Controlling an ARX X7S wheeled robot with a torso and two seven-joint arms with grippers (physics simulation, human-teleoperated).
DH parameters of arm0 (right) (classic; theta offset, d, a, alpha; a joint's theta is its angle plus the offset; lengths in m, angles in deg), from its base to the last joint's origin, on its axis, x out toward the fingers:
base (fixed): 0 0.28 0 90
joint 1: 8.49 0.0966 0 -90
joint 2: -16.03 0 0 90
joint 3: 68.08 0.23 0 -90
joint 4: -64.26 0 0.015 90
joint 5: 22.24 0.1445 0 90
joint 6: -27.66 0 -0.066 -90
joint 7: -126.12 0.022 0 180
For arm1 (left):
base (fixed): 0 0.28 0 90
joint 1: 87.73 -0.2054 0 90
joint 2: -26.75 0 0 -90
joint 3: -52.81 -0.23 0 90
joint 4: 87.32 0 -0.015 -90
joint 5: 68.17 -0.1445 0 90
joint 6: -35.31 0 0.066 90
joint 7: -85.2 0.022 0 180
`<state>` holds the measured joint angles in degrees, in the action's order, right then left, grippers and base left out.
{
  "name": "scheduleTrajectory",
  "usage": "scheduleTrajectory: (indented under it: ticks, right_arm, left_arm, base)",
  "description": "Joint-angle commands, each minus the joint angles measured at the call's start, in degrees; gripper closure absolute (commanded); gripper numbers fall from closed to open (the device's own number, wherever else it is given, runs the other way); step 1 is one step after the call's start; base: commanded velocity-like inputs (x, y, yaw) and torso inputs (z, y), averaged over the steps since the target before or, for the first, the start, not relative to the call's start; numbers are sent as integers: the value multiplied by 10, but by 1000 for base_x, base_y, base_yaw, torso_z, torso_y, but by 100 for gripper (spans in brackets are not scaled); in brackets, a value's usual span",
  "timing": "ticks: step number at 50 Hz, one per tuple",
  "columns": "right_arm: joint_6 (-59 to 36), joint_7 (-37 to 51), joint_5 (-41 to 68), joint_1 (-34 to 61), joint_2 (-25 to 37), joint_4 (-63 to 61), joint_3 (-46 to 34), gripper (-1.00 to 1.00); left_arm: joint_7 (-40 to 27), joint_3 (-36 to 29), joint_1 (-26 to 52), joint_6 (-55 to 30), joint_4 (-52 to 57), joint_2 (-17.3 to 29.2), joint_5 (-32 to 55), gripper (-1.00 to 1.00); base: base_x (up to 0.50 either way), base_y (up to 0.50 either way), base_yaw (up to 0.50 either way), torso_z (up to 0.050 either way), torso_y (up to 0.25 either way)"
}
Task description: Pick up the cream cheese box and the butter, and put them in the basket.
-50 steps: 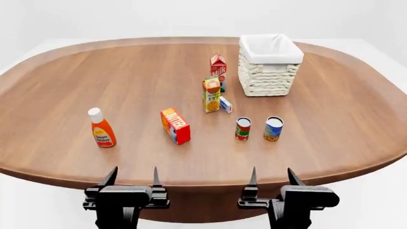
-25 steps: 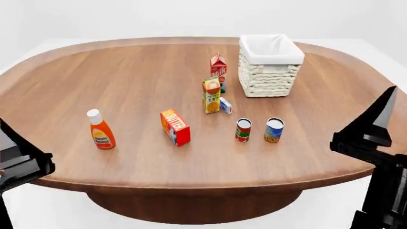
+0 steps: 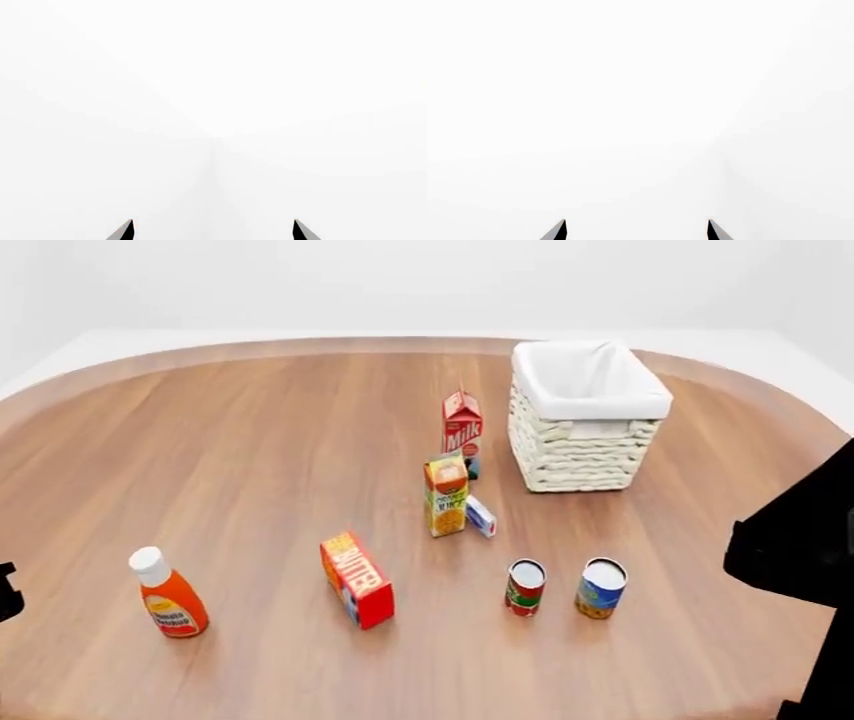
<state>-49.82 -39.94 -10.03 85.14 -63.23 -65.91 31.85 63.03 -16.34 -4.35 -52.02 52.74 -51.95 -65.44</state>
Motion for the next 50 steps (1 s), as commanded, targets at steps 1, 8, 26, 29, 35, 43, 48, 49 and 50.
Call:
scheduleTrajectory:
  ticks: [1,8,26,29,35,43,48,49,50]
  right_arm:
    - [4,-12,-10,-7,-1,-10,-1,-100]
    - [5,-10,-9,-9,2,-10,-4,-100]
    - [6,-4,-15,-12,9,-14,-13,-100]
    - [5,-3,-15,-12,10,-15,-15,-100]
    - [6,-2,-18,-14,12,-15,-21,-100]
    - [7,-1,-20,-16,15,-19,-26,-100]
    - [9,0,-21,-17,16,-19,-30,-100]
    - [9,0,-21,-17,17,-19,-30,-100]
    - [10,0,-21,-18,17,-19,-31,-100]
  left_arm:
    - [4,12,-2,1,2,-4,-6,-100]
    - [2,11,-4,1,2,-1,-2,-100]
    - [-3,3,-7,2,2,4,-3,-100]
    - [-4,2,-7,2,2,5,-2,-100]
    - [-6,1,-7,1,3,8,-2,-100]
    - [-9,3,-9,-1,9,11,1,-100]
    - [-11,1,-10,0,9,12,0,-100]
    - [-11,0,-10,1,9,13,0,-100]
    - [-11,0,-10,1,9,13,0,-100]
  base:
    - [500,0,0,0,0]
    - [500,0,0,0,0]
    - [500,0,0,0,1]
    - [500,0,0,0,0]
    - [500,0,0,0,0]
    - [500,0,0,0,1]
    - [500,0,0,0,0]
    - [500,0,0,0,0]
    - [500,0,0,0,10]
